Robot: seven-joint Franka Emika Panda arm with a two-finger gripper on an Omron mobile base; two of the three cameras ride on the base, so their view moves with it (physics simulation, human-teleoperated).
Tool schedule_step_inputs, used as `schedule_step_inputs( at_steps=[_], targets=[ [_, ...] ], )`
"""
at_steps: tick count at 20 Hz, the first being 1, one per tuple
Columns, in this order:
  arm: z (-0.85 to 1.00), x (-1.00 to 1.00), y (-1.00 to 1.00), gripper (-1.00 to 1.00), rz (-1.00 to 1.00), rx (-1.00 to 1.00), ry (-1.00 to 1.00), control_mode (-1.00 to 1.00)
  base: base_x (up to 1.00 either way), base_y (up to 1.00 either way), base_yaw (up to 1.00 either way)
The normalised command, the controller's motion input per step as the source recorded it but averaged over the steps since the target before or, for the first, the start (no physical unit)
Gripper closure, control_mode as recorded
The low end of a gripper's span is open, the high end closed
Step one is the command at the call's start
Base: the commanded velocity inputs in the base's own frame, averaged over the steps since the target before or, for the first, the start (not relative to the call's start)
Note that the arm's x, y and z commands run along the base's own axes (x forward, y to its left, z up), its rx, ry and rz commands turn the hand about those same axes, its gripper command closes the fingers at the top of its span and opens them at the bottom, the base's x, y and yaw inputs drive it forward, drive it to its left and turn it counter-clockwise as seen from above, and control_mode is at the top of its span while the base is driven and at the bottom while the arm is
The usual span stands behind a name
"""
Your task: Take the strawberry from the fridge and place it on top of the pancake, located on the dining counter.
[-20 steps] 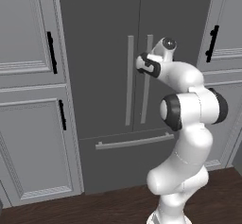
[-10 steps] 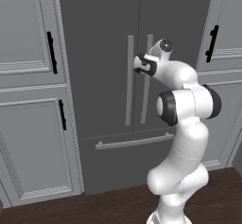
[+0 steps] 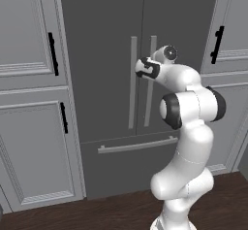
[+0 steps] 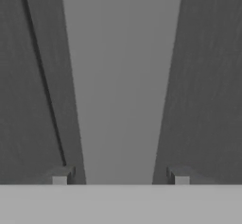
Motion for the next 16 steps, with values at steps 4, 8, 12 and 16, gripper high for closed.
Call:
schedule_step_inputs(
  at_steps=[4, 8, 12, 16],
  targets=[
    [0.0, -0.03, -0.12, 1.0, 0.0, 0.0, 0.09, -1.0, 0.0, 0.0, 0.0],
    [-0.02, -0.53, -0.44, 1.0, 0.0, 0.04, 0.06, -1.0, 0.0, 0.0, 0.0],
    [-0.11, -0.94, -0.6, 1.0, 0.0, 0.05, 0.0, -1.0, 0.0, 0.0, 0.0],
    [-0.14, -1.0, -0.76, 1.0, 0.02, 0.03, 0.01, -1.0, 0.0, 0.0, 0.0]
  ],
)
